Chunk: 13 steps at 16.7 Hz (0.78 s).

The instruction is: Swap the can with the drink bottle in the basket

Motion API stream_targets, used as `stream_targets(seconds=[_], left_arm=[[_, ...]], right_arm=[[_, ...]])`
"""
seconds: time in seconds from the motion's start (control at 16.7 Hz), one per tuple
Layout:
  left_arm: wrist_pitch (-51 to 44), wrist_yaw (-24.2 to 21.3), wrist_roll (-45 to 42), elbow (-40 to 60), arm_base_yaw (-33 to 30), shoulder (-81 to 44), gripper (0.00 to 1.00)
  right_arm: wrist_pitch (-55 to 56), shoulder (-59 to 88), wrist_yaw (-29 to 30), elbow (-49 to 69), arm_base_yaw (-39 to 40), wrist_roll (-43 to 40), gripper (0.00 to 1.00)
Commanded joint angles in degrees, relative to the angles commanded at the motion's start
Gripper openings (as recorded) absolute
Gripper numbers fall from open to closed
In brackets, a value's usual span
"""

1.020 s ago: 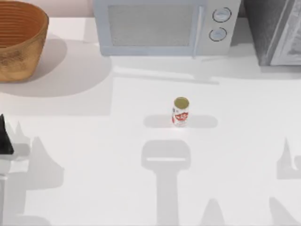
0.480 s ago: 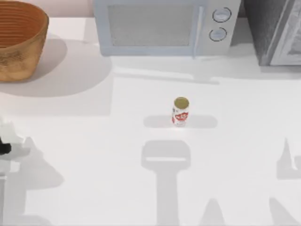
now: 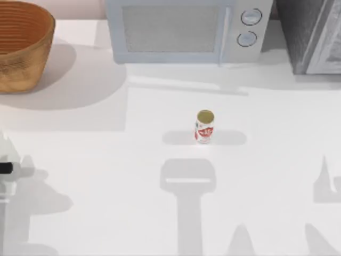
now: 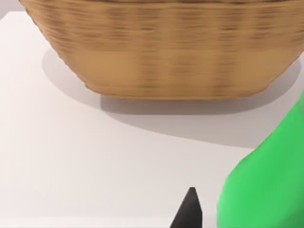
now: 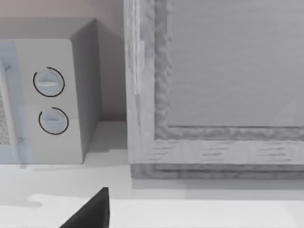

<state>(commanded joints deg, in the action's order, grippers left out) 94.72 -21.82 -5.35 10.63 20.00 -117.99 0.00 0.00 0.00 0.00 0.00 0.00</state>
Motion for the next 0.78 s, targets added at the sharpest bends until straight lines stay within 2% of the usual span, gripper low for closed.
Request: stream_targets(seconds=[0.48, 0.78], left_arm=[[-0.01, -0.01, -0.05, -0.08, 0.01, 0.01, 0.00], [-3.53, 1.91, -0.38, 6.11, 1.45, 6.01, 0.00]], right_arm=[[0.00, 0.00, 0.00, 0.00, 0.00, 0.00, 1.00], [0.00, 0.00, 0.00, 0.00, 0.00, 0.00, 1.00]])
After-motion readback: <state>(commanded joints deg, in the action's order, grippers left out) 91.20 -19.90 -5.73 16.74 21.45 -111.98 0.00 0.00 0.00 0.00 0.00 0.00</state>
